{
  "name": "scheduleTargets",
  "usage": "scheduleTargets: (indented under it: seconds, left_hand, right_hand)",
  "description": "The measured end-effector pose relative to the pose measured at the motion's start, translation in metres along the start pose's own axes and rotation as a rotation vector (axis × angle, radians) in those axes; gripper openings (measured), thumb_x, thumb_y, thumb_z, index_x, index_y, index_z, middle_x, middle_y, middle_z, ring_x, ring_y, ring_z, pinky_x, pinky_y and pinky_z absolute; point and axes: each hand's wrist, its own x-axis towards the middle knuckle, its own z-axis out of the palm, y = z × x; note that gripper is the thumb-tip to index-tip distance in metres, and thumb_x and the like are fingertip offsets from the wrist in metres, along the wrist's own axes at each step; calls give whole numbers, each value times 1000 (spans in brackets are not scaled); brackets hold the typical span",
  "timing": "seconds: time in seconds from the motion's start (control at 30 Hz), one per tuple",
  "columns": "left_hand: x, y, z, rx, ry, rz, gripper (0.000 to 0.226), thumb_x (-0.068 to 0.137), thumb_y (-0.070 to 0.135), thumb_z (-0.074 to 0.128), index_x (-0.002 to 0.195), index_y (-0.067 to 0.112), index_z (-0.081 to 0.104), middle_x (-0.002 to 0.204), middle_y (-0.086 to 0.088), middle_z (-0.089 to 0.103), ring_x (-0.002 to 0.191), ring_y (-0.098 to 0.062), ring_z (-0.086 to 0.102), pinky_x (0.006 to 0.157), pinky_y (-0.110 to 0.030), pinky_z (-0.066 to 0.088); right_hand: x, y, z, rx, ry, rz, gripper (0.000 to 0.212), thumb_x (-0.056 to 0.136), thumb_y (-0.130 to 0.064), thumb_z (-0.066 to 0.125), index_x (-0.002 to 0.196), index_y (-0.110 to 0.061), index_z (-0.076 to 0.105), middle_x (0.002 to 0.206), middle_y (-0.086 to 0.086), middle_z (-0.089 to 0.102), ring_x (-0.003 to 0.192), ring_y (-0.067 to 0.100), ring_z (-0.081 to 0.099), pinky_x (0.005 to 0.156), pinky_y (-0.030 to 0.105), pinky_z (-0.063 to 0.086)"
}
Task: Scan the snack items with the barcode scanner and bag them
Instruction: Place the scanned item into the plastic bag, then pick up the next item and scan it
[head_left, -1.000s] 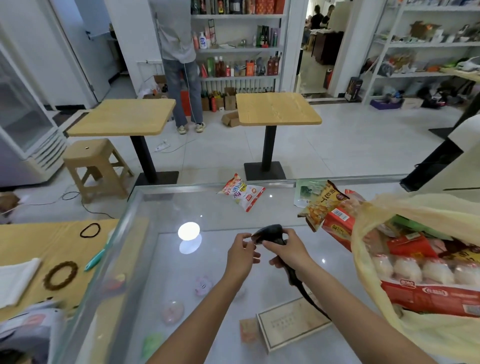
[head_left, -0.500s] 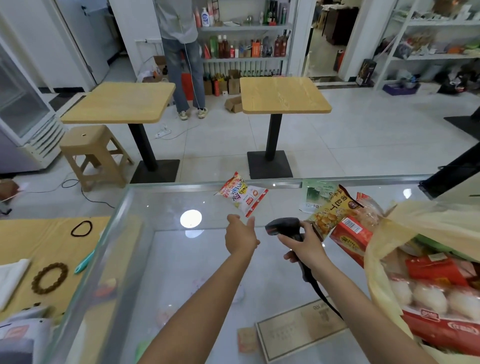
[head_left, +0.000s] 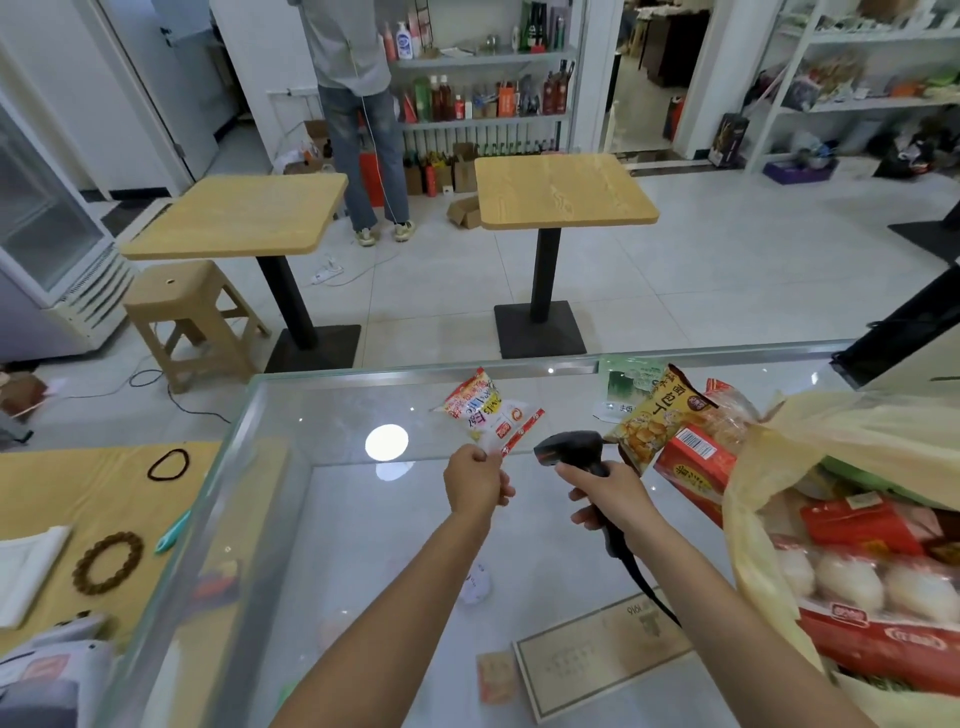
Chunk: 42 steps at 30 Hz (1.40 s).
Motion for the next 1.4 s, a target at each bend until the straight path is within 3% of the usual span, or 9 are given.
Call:
scheduleTargets:
  seconds: [0.2,0.4,0.5,0.63,0.77,0.87,0.97,1.2,1.4]
  left_hand:
    - [-82,-25,-42,-159,-277,-203,21,95,14,50,77,4,55,47,-4,48,33,-12,41,39,-17,32]
    - [-134,5,-88,-897,-737,-626,24,83,15,45,60,12,45,37,4,28,26,-9,30,26,-15,22]
    - [-141,12,-90,-989,-617,-501,36,94,34,43,75,6,53,46,-2,42,33,-13,44,30,-18,36]
    - [-138,-24,-69,-337,-142,199,14,99,27,47,101,18,58,93,-9,66,83,-25,66,77,-34,56]
    - [-134,-84,-50,590,-297,816,38,96,46,40,132,37,45,144,26,31,134,7,29,111,-14,21]
    - [-129,-96,-40,879,-255,783,67,90,62,6,149,32,18,153,22,9,143,0,5,116,-21,-3]
    - [-131,-84,-21,982,-88,717,90,79,67,-19,151,22,12,157,4,18,144,-14,15,116,-30,6]
    - [-131,-49,-21,1095,-118,408,106,69,80,-3,150,14,12,142,-8,32,127,-27,33,101,-37,30]
    - [-116,-59,-40,1035,-289,1094,50,97,36,47,144,24,35,153,2,29,134,-18,35,108,-29,31]
  right_hand:
    - [-24,9,-9,34,-35,66,37,88,-40,64,101,-6,56,58,8,55,46,17,46,44,22,38]
    - [-46,29,-23,55,-96,88,39,88,-41,65,103,-7,55,57,8,49,42,17,41,39,18,32]
    - [-56,35,-32,52,-124,111,41,86,-41,67,100,-4,56,56,7,50,44,18,42,43,21,34]
    - [-63,40,-39,99,-153,104,42,86,-34,70,102,2,55,58,12,58,46,20,52,46,25,43]
    - [-69,44,-47,88,-161,99,38,87,-31,69,101,1,54,63,11,57,47,19,52,45,25,43]
    - [-73,46,-50,87,-163,102,36,87,-31,68,102,-2,53,60,6,49,46,16,44,43,22,36]
    - [-79,44,-51,119,-163,98,32,87,-31,67,100,-5,52,59,5,48,46,15,43,44,23,35]
    - [-104,28,-60,194,-162,48,34,88,-41,64,93,-8,56,55,2,46,43,13,40,43,22,34]
    - [-122,25,-70,232,-144,18,37,88,-41,64,98,-6,58,55,2,48,43,13,42,43,23,35]
